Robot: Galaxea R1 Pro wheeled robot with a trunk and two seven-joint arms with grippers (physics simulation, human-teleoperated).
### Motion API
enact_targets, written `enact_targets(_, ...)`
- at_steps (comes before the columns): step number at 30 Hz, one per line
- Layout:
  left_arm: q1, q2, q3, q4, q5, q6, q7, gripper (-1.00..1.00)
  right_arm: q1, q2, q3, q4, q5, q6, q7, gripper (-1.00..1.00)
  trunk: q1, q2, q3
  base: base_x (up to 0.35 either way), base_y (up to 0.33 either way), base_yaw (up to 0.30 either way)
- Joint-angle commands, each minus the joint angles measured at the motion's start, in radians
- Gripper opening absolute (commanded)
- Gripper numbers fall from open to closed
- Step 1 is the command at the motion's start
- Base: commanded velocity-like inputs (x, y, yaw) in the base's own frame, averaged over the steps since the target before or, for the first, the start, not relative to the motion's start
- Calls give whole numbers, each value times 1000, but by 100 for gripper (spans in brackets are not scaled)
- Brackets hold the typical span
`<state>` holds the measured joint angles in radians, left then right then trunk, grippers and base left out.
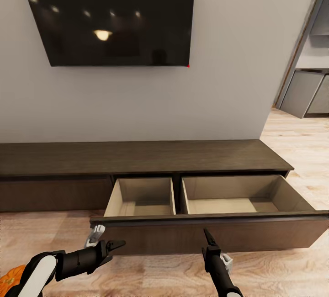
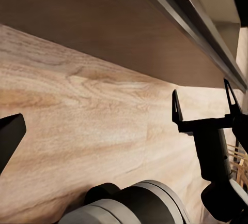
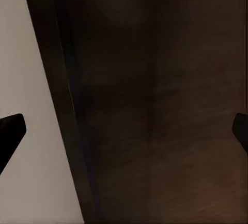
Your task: Place each of the two pumpkins and all three candles from the living room inside a cabinet in the living room (use any cabinet), then make sure every cabinet is closed, and position the cauldron so it is next to a table in the living room.
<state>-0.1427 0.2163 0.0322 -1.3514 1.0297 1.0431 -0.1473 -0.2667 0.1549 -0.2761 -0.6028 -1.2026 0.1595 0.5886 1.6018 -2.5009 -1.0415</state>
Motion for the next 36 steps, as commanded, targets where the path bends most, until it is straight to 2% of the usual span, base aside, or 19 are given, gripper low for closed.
enact_targets(1, 0, 0, 0, 0, 0, 0, 0, 100, 0, 0, 0, 0, 0, 0, 0, 100, 0, 0, 0, -112, 0, 0)
enact_targets(5, 0, 0, 0, 0, 0, 0, 0, 100, 0, 0, 0, 0, 1, 4, -9, 100, 0, 0, 0, -55, 0, 0)
enact_targets(7, 0, 0, 0, 0, 0, 0, 0, 100, 0, 0, 0, -1, 1, 14, -34, 100, 0, 0, 0, -13, 0, 0)
enact_targets(9, 0, -1, 0, 0, 0, 0, 0, 100, -1, 0, 0, -6, 1, 67, -97, 100, 0, 0, 0, -4, 0, 0)
enact_targets(13, 0, -3, -4, 1, 0, 0, 0, 100, -3, -1, 1, -10, 3, 167, -181, 100, 0, 0, 0, -27, 0, 0)
enact_targets(17, 0, -3, -56, 1, 0, -1, 1, 100, 1, -7, 3, -11, 6, 239, -250, 100, 0, 0, 0, -140, 0, 0)
enact_targets(21, 0, -7, -78, 2, 1, -3, 1, 100, 8, -44, 4, -13, 4, 265, -261, 100, 0, 0, 0, -36, 0, 0)
enact_targets(24, 0, -10, -76, 3, 0, -3, 3, 100, 8, -80, 1, -10, 5, 350, -260, 100, 0, 0, 0, -5, 0, 0)
enact_targets(28, 0, -10, -78, 3, -2, -5, 9, 100, 7, -121, -1, -4, 4, 391, -259, 100, -2, 1, 15, -1, 0, 0)
enact_targets(31, 0, -8, -75, 8, -6, -6, 12, 100, 8, -135, -1, 0, 5, 398, -259, 100, -13, 22, 25, 0, 0, 0)
enact_targets(36, 0, -3, -75, 19, -11, -6, 17, 100, 21, -139, -1, 1, 7, 400, -258, 100, -32, 57, 41, 0, 0, 0)
